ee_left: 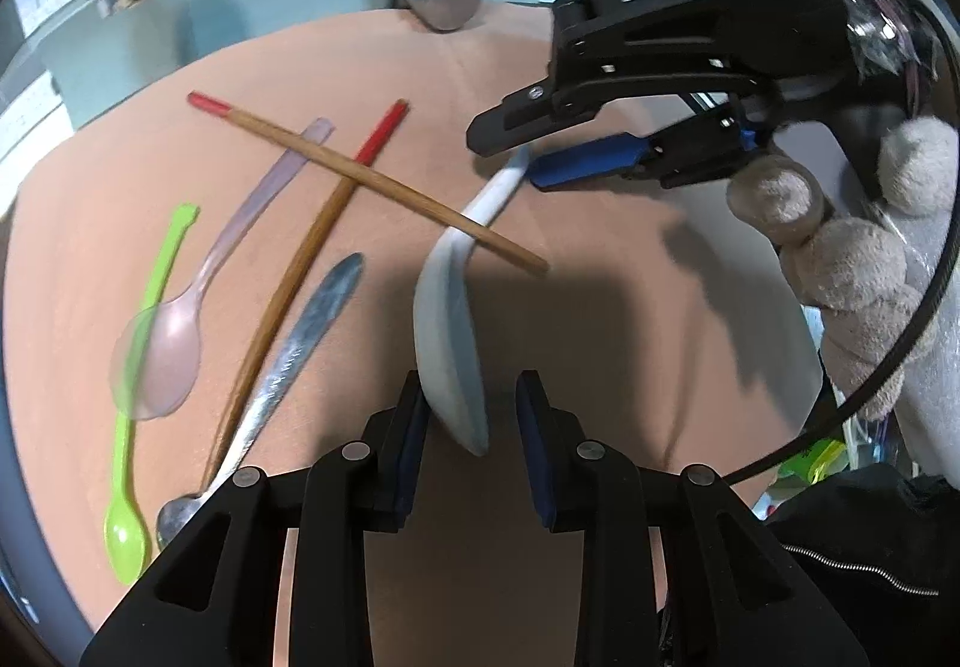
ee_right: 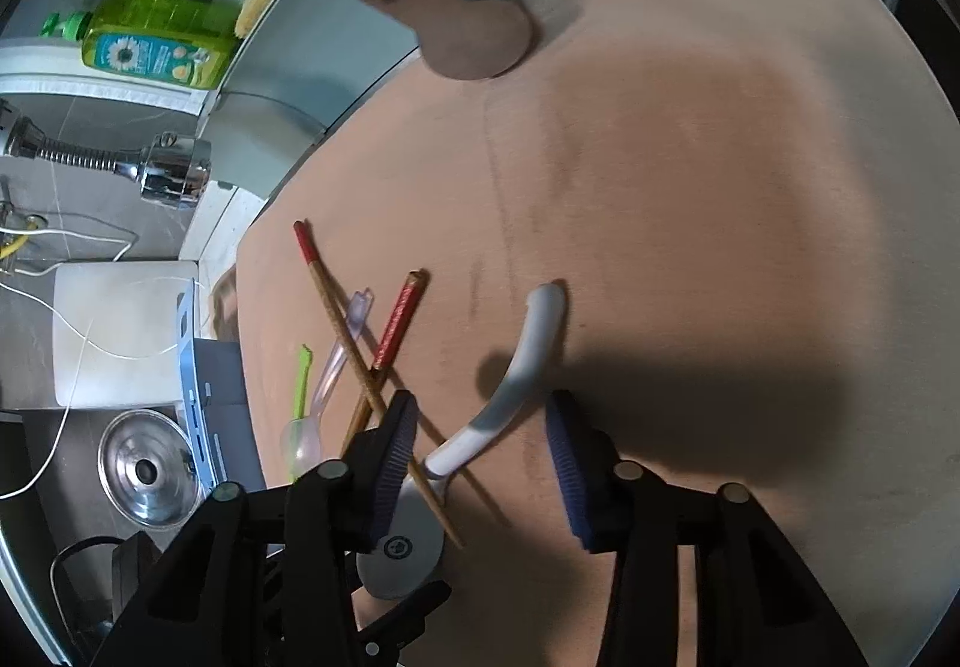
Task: Organize utensils
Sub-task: 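Grasp the second white ceramic spoon by its bowl with the left tool, then lift the white spoon with the left tool above the mat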
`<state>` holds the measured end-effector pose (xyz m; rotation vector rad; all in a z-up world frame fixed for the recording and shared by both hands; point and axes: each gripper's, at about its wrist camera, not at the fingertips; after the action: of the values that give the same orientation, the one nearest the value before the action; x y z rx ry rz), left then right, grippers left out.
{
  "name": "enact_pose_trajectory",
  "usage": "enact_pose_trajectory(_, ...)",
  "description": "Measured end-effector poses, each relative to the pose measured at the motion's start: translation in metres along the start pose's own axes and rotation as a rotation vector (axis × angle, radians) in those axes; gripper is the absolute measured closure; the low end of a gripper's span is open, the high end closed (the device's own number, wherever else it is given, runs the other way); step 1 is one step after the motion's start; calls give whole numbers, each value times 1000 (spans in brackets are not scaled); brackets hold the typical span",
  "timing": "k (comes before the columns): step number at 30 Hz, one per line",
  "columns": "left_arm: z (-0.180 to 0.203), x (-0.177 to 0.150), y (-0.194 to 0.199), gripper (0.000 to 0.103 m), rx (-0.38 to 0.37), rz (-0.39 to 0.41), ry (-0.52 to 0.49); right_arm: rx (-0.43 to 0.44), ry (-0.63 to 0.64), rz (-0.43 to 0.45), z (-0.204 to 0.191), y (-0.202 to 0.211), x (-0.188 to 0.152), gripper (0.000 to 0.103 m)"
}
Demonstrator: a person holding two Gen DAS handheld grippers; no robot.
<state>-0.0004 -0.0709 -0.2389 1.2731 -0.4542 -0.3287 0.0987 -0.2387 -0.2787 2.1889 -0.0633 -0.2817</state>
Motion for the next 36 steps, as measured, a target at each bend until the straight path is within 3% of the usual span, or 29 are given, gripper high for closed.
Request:
enact_pose_trajectory(4, 17, 7, -7, 75, 11, 3, -34, -5, -18, 2, 9, 3, 0, 83)
enact_pose_trajectory(13, 47, 18, -17, 75, 53, 20, -103, 57, -63, -18, 35, 19, 1, 80)
enact_pose_trajectory(18, 63, 30, -22, 75, 67, 28, -119, 7, -43, -18, 35, 23, 5, 80)
enact_pose_trajectory(28, 57, 20, -29, 75, 46, 65, -36, -15, -52, -51, 37, 21, 15, 87)
enact_pose_trajectory(36, 68, 9, -24, 77, 54, 105, -15, 31, -76, -57, 47, 24, 15, 88)
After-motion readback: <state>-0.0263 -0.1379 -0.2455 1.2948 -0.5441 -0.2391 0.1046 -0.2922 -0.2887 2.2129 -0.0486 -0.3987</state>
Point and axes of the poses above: each gripper's, at about its wrist camera, not at the fingertips, and y roughly against the way its jaws point, z to its right, x to its top, and after that the axes turned 13 degrees about -z, right-handed
